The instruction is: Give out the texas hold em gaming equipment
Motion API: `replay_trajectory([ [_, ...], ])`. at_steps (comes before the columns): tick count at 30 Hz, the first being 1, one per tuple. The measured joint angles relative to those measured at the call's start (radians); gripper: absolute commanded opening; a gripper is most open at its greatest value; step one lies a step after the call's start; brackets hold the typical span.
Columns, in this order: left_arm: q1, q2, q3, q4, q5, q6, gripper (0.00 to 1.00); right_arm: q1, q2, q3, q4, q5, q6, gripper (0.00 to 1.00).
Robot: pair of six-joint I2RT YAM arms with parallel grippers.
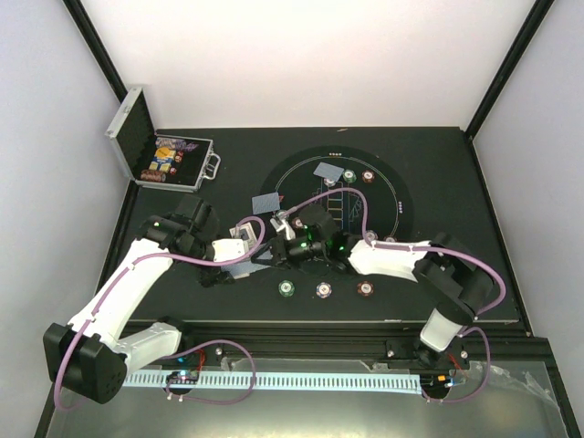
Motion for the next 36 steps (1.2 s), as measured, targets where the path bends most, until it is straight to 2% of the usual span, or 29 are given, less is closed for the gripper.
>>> replay_trajectory([
  [5, 0.0, 0.0, 0.0, 0.001, -0.005, 0.0, 0.01, -0.034, -0.042, 0.0, -0.077, 0.0, -0.041, 0.02],
  [15, 0.0, 0.0, 0.0, 0.004, -0.011, 0.0, 0.02, -0.137, -0.067, 0.003, -0.241, 0.011, -0.114, 0.01],
  [19, 0.0, 0.0, 0.0, 0.004, -0.011, 0.0, 0.02, -0.197, -0.043, 0.061, -0.314, 0.005, -0.156, 0.01],
  [22, 0.0, 0.0, 0.0, 0.004, -0.011, 0.0, 0.01, -0.244, 0.039, 0.19, -0.371, -0.007, -0.196, 0.01],
  [26, 0.0, 0.0, 0.0, 0.004, -0.011, 0.0, 0.01, -0.291, 0.228, 0.436, -0.439, -0.019, -0.245, 0.03],
  [32, 0.0, 0.0, 0.0, 0.003, -0.011, -0.001, 0.01, -0.323, 0.546, 0.791, -0.574, -0.029, -0.285, 0.08],
  [36, 0.0, -0.001, 0.0, 0.002, -0.011, -0.001, 0.02, -0.331, 0.684, 0.948, -0.663, -0.025, -0.295, 0.11],
])
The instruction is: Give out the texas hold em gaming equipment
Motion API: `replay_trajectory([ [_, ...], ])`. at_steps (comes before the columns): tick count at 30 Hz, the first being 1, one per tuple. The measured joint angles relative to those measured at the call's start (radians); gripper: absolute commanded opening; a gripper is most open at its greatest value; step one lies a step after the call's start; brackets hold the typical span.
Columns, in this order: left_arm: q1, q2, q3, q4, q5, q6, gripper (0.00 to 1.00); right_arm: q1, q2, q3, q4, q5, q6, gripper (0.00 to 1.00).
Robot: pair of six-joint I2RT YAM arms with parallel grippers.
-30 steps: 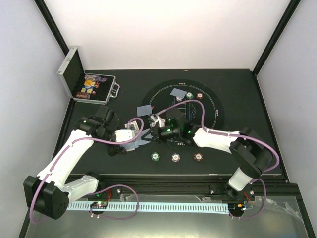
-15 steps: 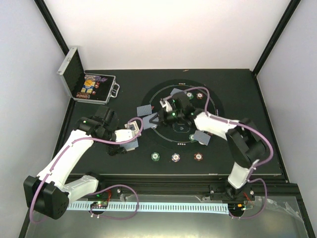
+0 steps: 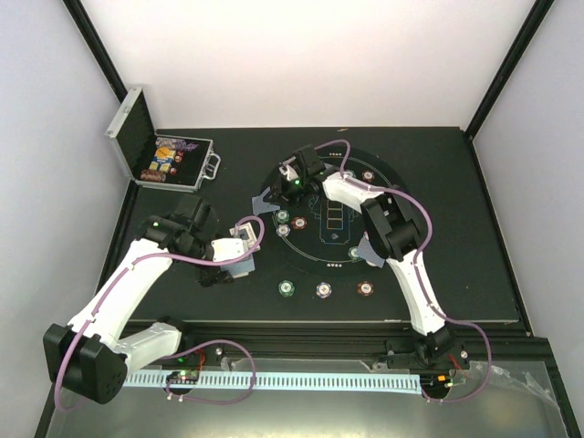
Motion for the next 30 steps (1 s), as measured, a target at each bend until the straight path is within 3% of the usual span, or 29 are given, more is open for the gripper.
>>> replay_trajectory([
  [3, 0.0, -0.003, 0.0, 0.0, 0.0, 0.0, 0.01, -0.003, 0.032, 0.039, -0.056, 0.005, -0.008, 0.18],
  [15, 0.0, -0.008, 0.0, 0.0, 0.0, 0.0, 0.02, -0.055, -0.028, 0.029, -0.192, 0.065, -0.078, 0.28],
  [20, 0.0, -0.008, 0.0, 0.0, 0.0, 0.0, 0.02, -0.069, -0.141, -0.032, -0.209, 0.105, -0.109, 0.49],
  [23, 0.0, -0.008, 0.0, 0.0, 0.0, 0.0, 0.02, -0.068, -0.266, -0.177, -0.155, 0.116, -0.108, 0.58],
  [30, 0.0, 0.013, 0.008, 0.001, 0.006, -0.007, 0.02, -0.001, -0.618, -0.661, 0.084, 0.092, -0.029, 0.66],
])
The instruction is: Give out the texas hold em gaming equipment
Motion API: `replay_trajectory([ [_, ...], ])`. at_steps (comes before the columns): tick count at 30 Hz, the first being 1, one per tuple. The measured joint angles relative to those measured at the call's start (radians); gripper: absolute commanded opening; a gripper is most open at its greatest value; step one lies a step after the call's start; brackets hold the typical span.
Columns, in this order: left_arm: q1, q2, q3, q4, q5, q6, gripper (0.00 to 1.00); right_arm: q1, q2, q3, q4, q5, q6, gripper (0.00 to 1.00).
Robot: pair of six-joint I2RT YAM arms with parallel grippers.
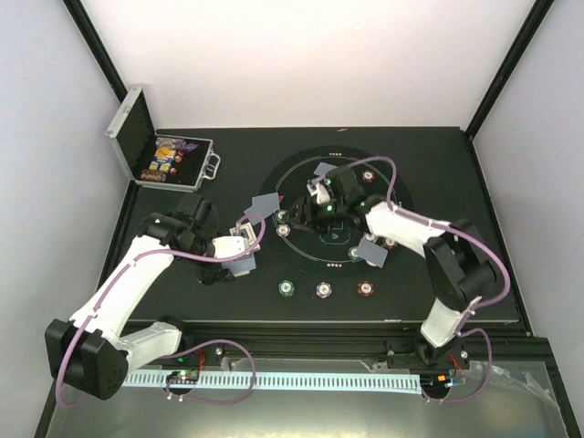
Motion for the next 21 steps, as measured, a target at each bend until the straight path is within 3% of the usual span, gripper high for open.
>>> replay_trajectory([
  [8, 0.0, 0.023, 0.022, 0.001, 0.023, -0.008, 0.02, 0.2, -0.192, -0.289, 0.236, -0.031, 0.124, 0.68],
  [21, 0.0, 0.023, 0.027, 0.001, 0.036, -0.007, 0.02, 0.354, -0.108, -0.195, 0.398, -0.024, 0.228, 0.68],
])
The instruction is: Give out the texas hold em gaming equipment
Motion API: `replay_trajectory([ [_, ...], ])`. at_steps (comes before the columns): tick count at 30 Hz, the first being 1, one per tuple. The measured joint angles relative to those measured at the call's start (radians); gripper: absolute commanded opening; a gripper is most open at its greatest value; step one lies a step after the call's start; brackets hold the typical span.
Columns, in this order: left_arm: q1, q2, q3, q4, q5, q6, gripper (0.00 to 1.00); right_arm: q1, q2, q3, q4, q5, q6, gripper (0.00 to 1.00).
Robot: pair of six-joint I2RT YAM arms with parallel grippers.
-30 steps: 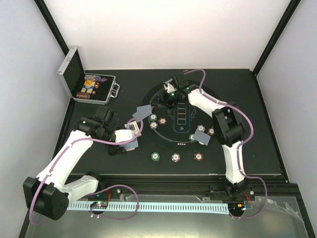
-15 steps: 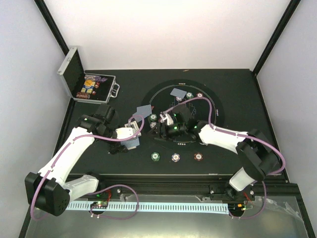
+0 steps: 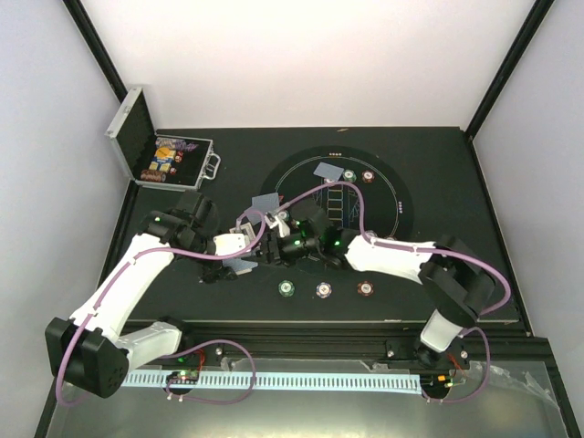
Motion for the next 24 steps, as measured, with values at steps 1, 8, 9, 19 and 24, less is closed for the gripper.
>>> replay_trajectory([
  [1, 0.0, 0.0, 0.0, 0.0, 0.0, 0.0, 0.02, 0.006, 0.013, 0.008, 0.006, 0.0, 0.003, 0.67],
  [8, 0.0, -0.002, 0.0, -0.001, 0.002, 0.0, 0.01, 0.03, 0.124, 0.068, 0.032, -0.002, 0.032, 0.61],
  [9, 0.0, -0.002, 0.0, -0.001, 0.002, 0.0, 0.02, 0.03, 0.135, 0.072, 0.031, -0.002, 0.034, 0.6],
  [19, 0.0, -0.006, 0.0, 0.002, 0.002, 0.0, 0.02, 0.008, 0.146, 0.054, 0.06, -0.015, 0.031, 0.53],
  [24, -0.002, -0.006, 0.0, 0.0, 0.002, 0.0, 0.02, -0.021, 0.089, -0.004, 0.072, -0.016, 0.019, 0.49],
])
